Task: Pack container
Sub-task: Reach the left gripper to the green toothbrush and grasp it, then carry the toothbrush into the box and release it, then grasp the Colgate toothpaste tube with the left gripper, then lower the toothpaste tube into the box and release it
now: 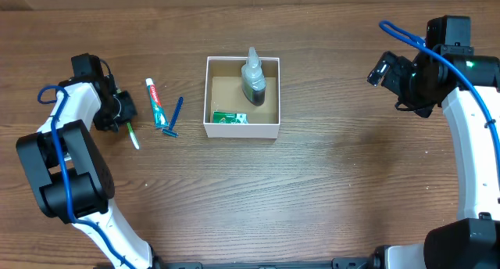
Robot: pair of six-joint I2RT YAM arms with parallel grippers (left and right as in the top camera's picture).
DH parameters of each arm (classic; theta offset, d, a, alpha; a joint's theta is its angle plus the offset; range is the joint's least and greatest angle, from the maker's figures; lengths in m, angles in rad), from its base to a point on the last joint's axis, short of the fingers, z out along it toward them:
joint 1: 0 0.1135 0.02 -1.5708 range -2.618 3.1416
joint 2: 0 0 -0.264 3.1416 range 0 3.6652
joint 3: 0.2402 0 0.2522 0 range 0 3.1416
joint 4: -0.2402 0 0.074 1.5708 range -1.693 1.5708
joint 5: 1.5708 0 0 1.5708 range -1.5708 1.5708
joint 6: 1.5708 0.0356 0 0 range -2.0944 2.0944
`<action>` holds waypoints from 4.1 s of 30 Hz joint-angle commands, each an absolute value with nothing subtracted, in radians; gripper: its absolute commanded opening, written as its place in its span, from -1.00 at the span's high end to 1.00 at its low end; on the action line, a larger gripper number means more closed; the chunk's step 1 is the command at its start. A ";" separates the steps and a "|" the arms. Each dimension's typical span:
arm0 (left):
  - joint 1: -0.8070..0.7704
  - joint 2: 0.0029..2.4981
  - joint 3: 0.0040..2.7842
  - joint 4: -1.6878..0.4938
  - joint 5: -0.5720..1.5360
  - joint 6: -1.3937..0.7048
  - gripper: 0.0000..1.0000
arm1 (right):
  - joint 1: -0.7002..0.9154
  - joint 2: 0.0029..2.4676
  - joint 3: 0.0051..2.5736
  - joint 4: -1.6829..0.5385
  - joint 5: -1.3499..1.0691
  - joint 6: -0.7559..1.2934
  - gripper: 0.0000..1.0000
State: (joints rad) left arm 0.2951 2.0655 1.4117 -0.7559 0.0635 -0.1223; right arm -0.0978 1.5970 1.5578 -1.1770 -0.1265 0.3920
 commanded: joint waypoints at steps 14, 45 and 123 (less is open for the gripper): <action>-0.097 1.700 1.789 -1.065 0.197 -0.134 0.92 | -0.100 1.588 1.572 -1.173 -0.125 0.397 -1.00; -0.385 1.973 1.802 -1.024 -0.138 -0.441 0.01 | -0.100 1.588 1.572 -1.173 -0.125 0.397 -1.00; -0.177 2.032 1.988 -1.260 -0.088 -0.312 -0.14 | -0.100 1.588 1.572 -1.173 -0.125 0.397 -1.00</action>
